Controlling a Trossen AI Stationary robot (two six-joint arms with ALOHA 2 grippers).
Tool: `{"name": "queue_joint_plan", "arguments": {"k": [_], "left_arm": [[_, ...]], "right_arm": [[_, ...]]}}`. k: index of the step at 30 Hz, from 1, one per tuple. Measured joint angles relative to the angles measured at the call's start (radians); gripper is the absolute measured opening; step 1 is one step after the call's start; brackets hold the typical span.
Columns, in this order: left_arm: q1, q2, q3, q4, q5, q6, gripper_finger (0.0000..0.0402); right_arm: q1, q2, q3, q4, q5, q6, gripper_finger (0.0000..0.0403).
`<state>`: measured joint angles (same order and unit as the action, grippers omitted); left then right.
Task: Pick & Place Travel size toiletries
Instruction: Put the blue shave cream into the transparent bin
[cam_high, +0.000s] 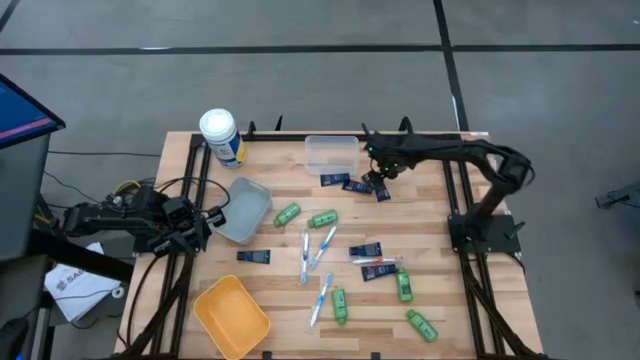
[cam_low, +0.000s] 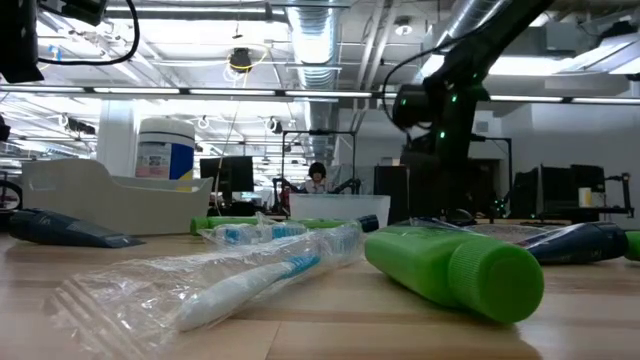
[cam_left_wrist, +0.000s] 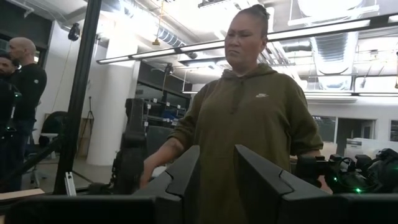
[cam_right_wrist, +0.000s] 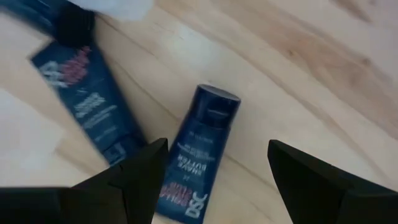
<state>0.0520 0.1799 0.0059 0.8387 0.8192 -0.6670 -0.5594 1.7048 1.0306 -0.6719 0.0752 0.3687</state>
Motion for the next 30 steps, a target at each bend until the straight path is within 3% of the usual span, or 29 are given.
{"name": "queue_joint_plan", "arguments": {"k": [9,22,25,30], "left_arm": [[0.000,0.000,0.000,0.000,0.000,0.000,0.0092],[0.000,0.000,0.000,0.000,0.000,0.000,0.0092],[0.000,0.000,0.000,0.000,0.000,0.000,0.0092],[0.000,0.000,0.000,0.000,0.000,0.000,0.0092]], "right_arm": [[0.000,0.099,0.002,0.012,-0.004,-0.013,0.0253],[-0.009,0.068,0.001,-0.053,-0.029,-0.083,0.0030],[-0.026,0.010,-0.005,-0.097,-0.027,-0.092,0.0010],[-0.060,-0.120,0.025,-0.122,-0.028,-0.087,0.0019]]}}
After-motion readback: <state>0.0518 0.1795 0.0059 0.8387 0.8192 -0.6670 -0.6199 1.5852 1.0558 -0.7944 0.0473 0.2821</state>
